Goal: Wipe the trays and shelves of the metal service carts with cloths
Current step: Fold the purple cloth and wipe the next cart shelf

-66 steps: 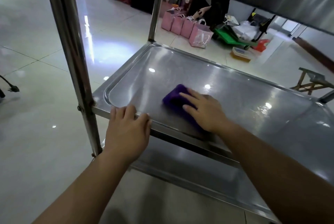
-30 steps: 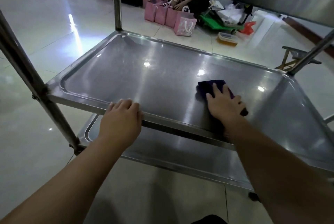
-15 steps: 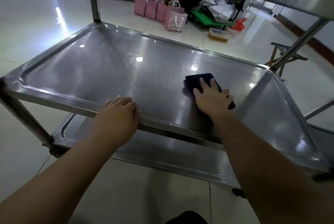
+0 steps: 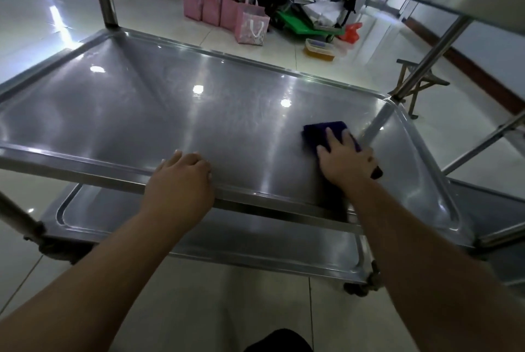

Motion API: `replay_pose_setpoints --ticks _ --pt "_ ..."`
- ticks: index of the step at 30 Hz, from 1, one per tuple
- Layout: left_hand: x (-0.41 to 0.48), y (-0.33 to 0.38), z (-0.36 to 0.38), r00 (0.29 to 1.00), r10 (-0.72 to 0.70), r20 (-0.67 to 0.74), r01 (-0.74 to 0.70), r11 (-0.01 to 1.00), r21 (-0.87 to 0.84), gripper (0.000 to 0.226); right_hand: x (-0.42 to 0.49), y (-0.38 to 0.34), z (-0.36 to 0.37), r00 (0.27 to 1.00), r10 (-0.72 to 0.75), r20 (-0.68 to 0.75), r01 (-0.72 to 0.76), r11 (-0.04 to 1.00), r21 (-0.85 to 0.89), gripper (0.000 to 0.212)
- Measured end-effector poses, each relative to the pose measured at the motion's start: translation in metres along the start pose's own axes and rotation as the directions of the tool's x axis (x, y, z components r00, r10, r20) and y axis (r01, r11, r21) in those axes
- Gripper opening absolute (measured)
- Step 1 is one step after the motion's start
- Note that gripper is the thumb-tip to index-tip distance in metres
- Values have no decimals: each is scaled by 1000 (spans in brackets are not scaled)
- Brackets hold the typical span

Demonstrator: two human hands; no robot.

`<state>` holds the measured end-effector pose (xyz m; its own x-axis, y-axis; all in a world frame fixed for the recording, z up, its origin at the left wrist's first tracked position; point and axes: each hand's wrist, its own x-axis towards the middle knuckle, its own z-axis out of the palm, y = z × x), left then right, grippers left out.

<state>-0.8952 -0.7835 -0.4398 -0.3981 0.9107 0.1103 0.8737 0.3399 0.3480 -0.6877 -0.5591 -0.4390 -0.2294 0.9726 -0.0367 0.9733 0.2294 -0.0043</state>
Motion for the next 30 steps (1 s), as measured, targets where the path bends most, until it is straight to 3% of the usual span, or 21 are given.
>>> replay_pose_setpoints --ticks 2,5,7,9,11,13,14,16,18,20,22,24,26,28,30 --pt "1 9 3 999 35 -25 -36 998 -42 28 -15 -23 10 976 -216 -31 215 976 -37 54" --pt "3 21 11 993 116 2 -116 992 -56 30 -43 -14 18 812 -574 -107 569 819 -79 53" --pt "5 22 15 991 110 74 -110 994 -10 35 -39 16 13 776 -624 -94 623 781 -44 52" --pt "8 22 14 989 89 117 -91 996 10 37 -17 54 7 883 -463 -73 464 886 -12 53" --pt "11 26 11 987 83 140 -88 996 30 35 7 82 -1 990 -138 2 138 990 -5 56" --pt "16 35 10 987 94 133 -103 993 64 30 19 81 -4 995 100 17 -100 995 27 58" --pt "18 41 10 986 111 122 -121 990 76 29 19 70 -4 990 139 17 -139 990 35 59" --pt "21 54 17 977 179 117 -187 981 60 30 10 43 -4 998 66 10 -66 997 33 58" --pt "21 68 26 959 241 149 -245 969 11 33 -8 27 -1 988 -152 -20 152 988 2 56" --pt "22 76 32 949 257 183 -266 964 21 34 -32 32 6 921 -389 -20 388 921 -31 56" --pt "25 78 35 948 247 201 -266 961 71 35 -39 58 7 888 -460 15 460 888 15 56" --pt "29 80 34 952 218 216 -239 968 74 36 -23 94 1 943 -331 27 330 944 19 55" --pt "31 85 34 956 195 220 -220 971 96 36 3 123 -8 997 -67 29 66 998 22 55" --pt "31 94 36 964 177 200 -208 967 146 36 24 129 -14 984 173 52 -177 981 80 56" --pt "32 103 39 971 143 190 -180 964 195 37 31 108 -13 972 225 70 -230 970 84 58"
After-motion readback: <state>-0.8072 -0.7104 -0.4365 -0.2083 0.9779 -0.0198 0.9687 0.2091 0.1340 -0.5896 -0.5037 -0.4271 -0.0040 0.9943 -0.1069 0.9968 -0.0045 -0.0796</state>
